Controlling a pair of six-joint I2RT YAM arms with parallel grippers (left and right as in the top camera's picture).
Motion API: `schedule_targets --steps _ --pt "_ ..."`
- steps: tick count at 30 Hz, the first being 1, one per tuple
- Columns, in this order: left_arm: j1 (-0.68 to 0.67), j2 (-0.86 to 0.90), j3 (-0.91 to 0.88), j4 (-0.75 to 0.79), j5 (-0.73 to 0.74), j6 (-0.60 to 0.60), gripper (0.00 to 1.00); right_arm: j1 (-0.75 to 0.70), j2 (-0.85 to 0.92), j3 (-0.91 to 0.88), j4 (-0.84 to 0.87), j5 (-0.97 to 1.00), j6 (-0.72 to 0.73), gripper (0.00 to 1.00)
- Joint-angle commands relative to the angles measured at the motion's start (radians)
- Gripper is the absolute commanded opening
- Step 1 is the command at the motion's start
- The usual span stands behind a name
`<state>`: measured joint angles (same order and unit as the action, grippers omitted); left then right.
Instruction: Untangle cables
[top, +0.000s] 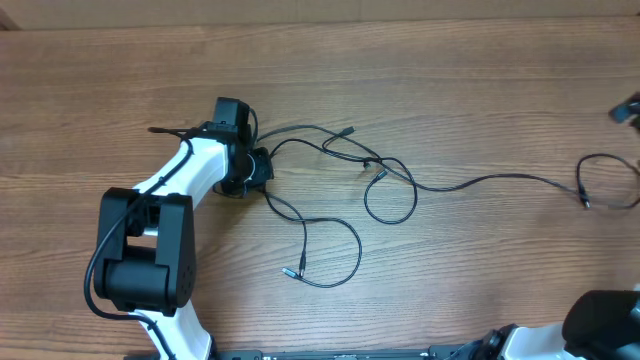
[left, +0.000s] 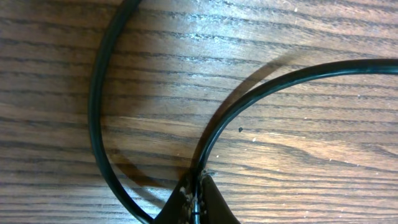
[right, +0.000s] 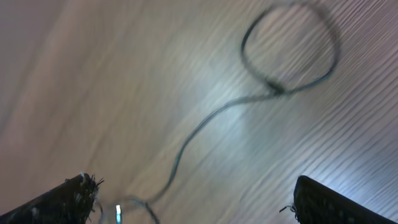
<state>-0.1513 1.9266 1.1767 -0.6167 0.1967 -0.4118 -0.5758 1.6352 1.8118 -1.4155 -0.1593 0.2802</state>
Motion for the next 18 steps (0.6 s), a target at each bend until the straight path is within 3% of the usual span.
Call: schedule_targets --steps 1,12,14,18 --pt "-0.009 0.042 -0.029 -0.007 0.01 0.02 0.04 0.07 -0.016 -0.079 0.003 -0.026 -0.019 1.0" --pt "-0.009 0.042 -0.029 -0.008 0.011 0.02 0.04 0.32 -0.013 -0.438 0.261 0.026 0.171 0.96" --pt "-0.009 0.042 -0.029 -0.008 0.011 0.02 0.04 0.358 -0.006 -0.5 0.326 0.056 0.251 0.91" --pt "-0.009 0.042 -0.029 -0.007 0.011 0.02 0.04 0.434 0.004 -0.61 0.485 0.058 0.27 0.79"
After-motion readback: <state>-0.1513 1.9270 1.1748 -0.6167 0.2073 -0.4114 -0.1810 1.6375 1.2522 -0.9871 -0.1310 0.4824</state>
